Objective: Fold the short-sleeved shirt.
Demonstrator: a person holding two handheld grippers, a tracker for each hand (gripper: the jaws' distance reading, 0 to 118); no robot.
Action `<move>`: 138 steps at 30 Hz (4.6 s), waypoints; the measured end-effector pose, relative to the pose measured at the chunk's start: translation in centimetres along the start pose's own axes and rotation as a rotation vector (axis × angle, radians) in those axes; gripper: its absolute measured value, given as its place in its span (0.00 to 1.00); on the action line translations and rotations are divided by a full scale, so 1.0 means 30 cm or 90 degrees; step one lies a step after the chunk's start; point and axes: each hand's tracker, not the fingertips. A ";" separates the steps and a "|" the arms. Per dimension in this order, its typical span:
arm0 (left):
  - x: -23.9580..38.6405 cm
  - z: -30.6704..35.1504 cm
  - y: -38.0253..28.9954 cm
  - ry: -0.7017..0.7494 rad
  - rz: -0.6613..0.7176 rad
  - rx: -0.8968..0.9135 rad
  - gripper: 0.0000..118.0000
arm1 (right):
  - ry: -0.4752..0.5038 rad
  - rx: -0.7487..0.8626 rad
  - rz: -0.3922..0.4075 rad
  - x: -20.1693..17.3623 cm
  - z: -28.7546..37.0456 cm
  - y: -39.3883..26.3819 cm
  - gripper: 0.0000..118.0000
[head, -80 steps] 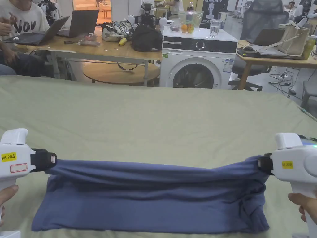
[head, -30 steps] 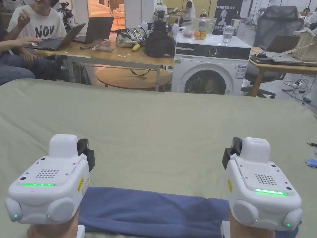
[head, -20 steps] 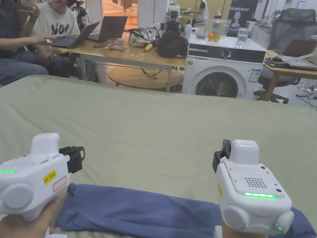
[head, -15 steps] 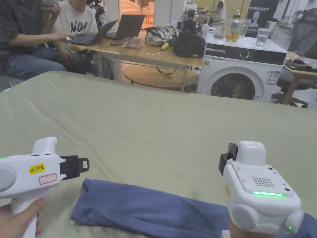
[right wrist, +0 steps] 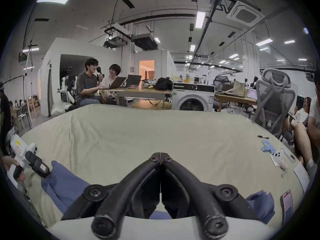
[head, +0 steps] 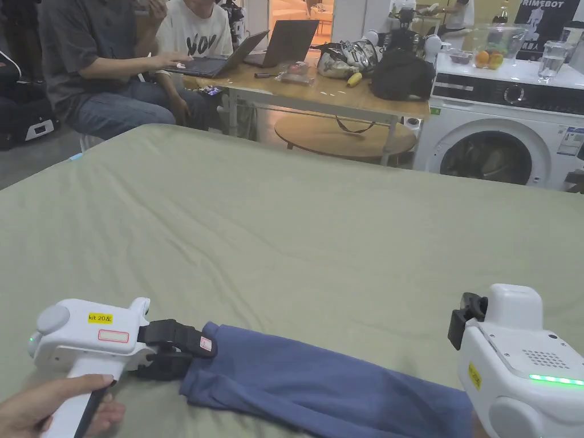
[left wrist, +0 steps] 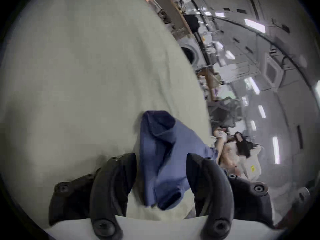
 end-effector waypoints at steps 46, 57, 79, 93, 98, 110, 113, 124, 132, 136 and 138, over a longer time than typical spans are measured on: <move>0.434 0.077 0.002 0.148 -0.103 0.088 0.02 | 0.015 -0.011 -0.016 0.079 -0.003 0.013 0.00; 0.689 -0.298 -0.030 0.123 -0.146 -0.059 0.02 | 0.010 -0.017 -0.030 0.140 0.017 0.003 0.00; 0.630 -0.722 -0.106 0.174 -0.094 -0.194 0.36 | -0.032 -0.048 -0.047 0.260 0.063 -0.042 0.00; 0.577 -0.676 -0.116 0.205 -0.149 -0.122 0.04 | -0.031 -0.056 -0.064 0.276 0.090 -0.063 0.00; 0.521 -0.791 -0.188 0.122 -0.119 -0.209 0.03 | -0.030 -0.064 -0.059 0.280 0.088 -0.076 0.00; 0.488 -0.869 -0.259 0.081 -0.104 -0.252 0.01 | -0.033 -0.068 -0.062 0.279 0.078 -0.095 0.00; 0.501 -0.834 -0.238 0.076 -0.104 -0.250 0.04 | -0.034 -0.055 -0.066 0.274 0.087 -0.095 0.00; 0.463 -0.371 -0.062 0.116 -0.140 -0.042 0.51 | -0.039 0.028 -0.036 0.256 0.133 -0.034 0.00; 0.183 -0.372 -0.071 0.088 -0.041 -0.097 0.51 | -0.033 0.009 -0.039 0.234 0.125 -0.037 0.00; 0.099 -0.421 -0.094 -0.069 0.017 -0.059 0.47 | -0.031 0.004 -0.039 0.222 0.122 -0.047 0.00; 0.081 -0.455 -0.109 -0.121 0.017 -0.069 0.29 | -0.026 0.001 -0.042 0.220 0.122 -0.047 0.00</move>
